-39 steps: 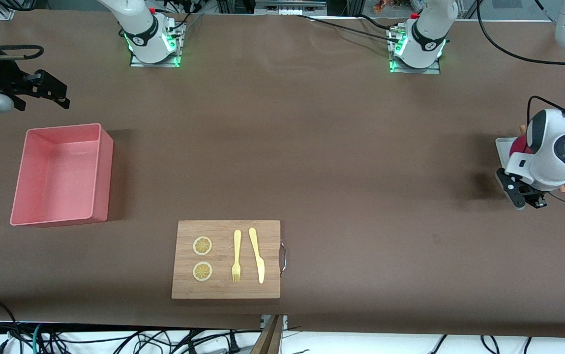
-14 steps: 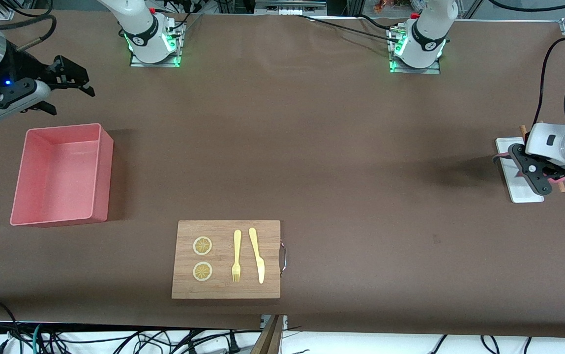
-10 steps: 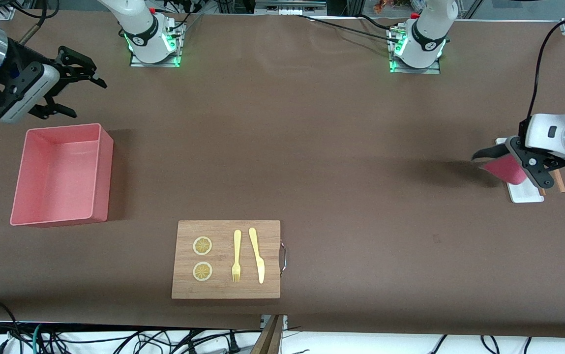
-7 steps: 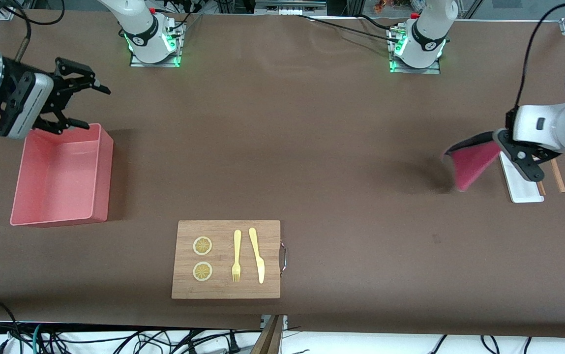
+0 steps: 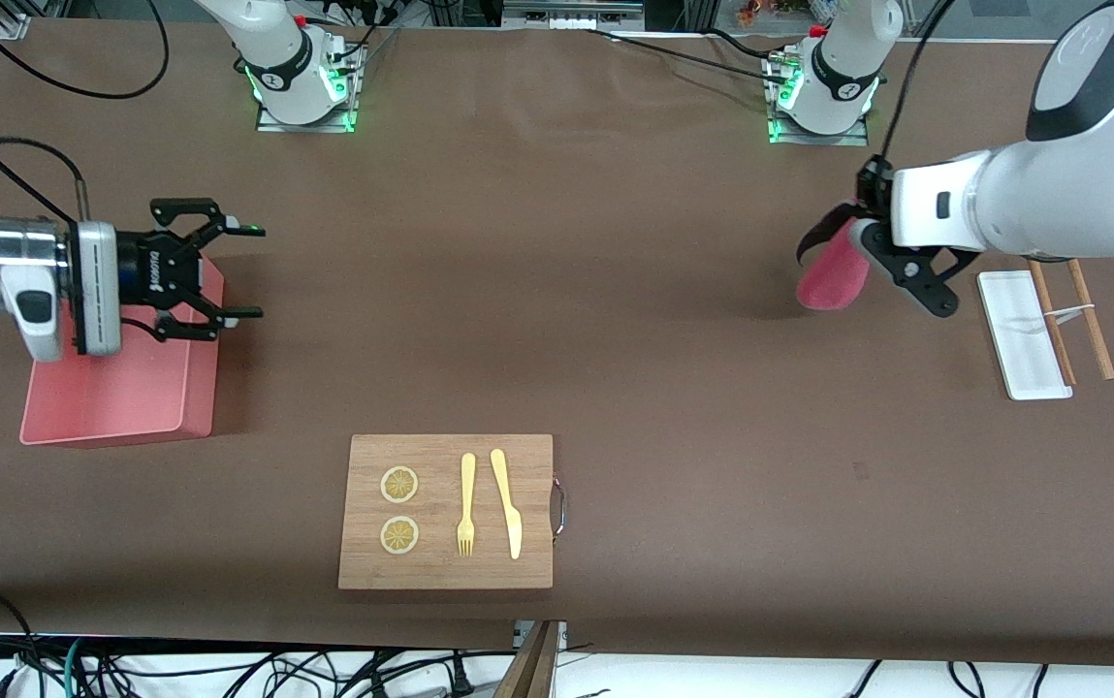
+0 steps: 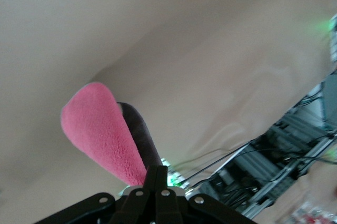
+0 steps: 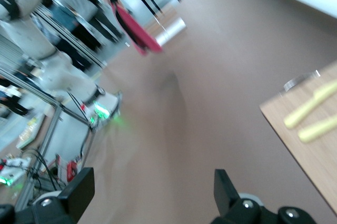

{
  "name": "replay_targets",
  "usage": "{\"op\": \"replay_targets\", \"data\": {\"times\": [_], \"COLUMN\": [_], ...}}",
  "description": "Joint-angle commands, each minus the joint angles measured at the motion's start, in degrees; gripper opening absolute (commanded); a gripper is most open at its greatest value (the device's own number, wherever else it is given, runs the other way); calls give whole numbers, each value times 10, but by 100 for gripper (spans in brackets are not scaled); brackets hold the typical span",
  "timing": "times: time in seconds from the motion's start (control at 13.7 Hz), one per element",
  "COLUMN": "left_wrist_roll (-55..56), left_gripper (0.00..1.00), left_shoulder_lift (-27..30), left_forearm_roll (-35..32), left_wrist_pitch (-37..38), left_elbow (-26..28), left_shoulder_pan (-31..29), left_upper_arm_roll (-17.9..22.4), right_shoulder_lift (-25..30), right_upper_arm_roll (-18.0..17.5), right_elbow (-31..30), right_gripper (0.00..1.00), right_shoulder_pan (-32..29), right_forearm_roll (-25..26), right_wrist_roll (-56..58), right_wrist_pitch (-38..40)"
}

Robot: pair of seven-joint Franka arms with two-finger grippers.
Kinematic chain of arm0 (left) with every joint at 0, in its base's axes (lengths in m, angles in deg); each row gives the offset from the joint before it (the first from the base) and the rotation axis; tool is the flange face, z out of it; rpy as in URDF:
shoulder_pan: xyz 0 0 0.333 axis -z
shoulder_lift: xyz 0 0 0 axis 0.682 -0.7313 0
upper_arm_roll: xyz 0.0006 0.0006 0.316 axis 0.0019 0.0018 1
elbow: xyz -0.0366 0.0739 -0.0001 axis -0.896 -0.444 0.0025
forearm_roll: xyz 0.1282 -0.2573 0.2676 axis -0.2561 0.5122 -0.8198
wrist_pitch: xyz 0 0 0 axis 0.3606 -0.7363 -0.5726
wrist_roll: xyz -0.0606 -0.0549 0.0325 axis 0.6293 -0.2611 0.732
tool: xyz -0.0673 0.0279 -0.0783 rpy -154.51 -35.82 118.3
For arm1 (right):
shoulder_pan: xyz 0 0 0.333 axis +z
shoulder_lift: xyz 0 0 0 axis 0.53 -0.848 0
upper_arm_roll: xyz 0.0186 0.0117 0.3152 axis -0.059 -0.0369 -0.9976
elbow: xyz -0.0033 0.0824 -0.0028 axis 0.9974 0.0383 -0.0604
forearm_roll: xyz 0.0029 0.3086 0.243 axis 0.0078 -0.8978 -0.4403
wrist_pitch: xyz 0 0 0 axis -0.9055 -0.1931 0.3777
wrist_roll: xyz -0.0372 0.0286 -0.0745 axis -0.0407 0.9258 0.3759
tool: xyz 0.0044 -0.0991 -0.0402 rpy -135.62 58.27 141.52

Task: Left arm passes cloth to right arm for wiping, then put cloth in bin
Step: 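Lift the cloth with the left gripper while the right gripper reaches in, then carry the cloth toward the right gripper while the right gripper approaches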

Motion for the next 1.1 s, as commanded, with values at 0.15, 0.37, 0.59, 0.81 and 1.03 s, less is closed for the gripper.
{"op": "replay_targets", "data": {"times": [0.15,0.37,0.59,0.81,1.03], "left_wrist_roll": [152,247,351,422,429], "left_gripper": [0,0,0,0,0], "left_shoulder_lift": [-21,-29,-39,-49,-62], "left_forearm_roll": [111,173,176,226,274], "left_wrist_pitch": [-74,-178,-251,-320,-389], "left_elbow": [-27,-27,-27,-27,-26], "left_shoulder_pan": [55,106,154,168,185], "left_upper_arm_roll": [4,4,4,4,4], "right_shoulder_lift": [-76,-63,-37,-27,-18], "right_upper_arm_roll": [-7,-8,-21,-22,-22], "right_elbow": [1,-50,-130,-182,-231], "right_gripper": [100,100,100,100,100], "right_shoulder_pan": [23,51,79,118,168], "right_forearm_roll": [-145,-196,-262,-321,-392], "right_wrist_roll": [130,202,329,387,437], "right_wrist_pitch": [-11,-30,-84,-105,-131]}}
